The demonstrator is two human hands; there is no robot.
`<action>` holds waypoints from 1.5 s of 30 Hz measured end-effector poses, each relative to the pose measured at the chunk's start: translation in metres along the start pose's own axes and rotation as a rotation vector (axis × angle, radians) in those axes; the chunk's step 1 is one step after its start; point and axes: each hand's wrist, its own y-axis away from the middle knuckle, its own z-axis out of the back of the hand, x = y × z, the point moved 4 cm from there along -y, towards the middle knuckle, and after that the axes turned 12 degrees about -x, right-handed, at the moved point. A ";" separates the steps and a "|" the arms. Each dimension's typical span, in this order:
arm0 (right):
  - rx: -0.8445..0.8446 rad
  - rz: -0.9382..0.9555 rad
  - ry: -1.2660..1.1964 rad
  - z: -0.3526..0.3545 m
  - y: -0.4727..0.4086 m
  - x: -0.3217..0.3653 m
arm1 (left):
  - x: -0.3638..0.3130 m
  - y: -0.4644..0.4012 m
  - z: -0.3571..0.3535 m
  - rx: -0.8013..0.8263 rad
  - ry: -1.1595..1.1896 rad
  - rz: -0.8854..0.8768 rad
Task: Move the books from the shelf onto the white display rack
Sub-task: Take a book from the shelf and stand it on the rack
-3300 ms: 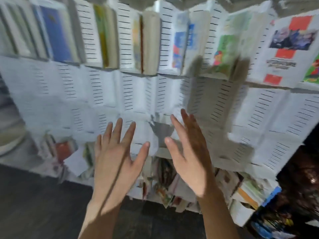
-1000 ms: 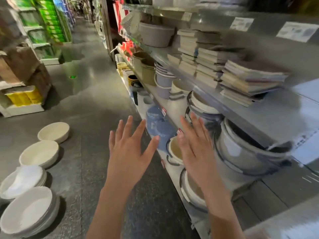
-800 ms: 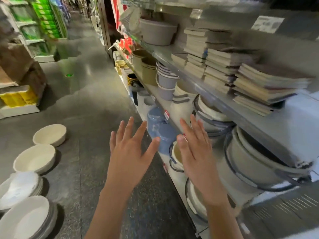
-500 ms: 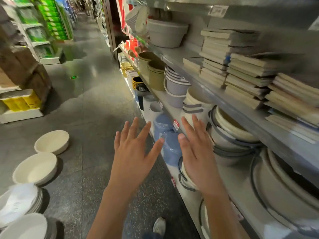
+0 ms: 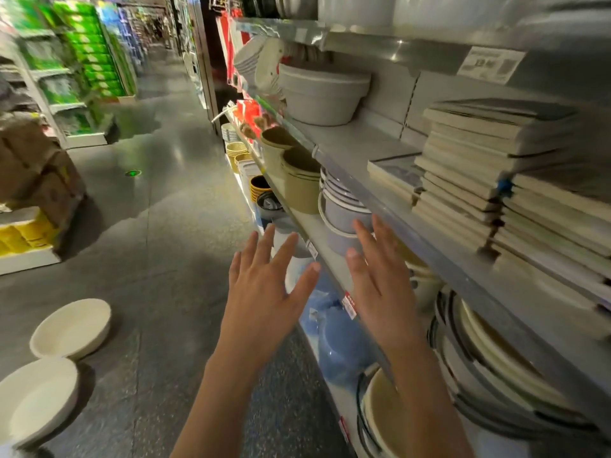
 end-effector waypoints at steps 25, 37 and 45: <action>-0.559 -0.457 0.259 -0.138 -0.190 -0.056 | 0.074 -0.310 -0.176 0.441 0.406 -0.437; -0.693 -0.624 0.517 -0.121 -0.228 -0.134 | 0.022 -0.355 -0.265 0.632 0.477 -0.522; -0.931 -0.602 0.727 -0.129 -0.243 -0.163 | -0.006 -0.378 -0.320 0.645 0.421 -0.585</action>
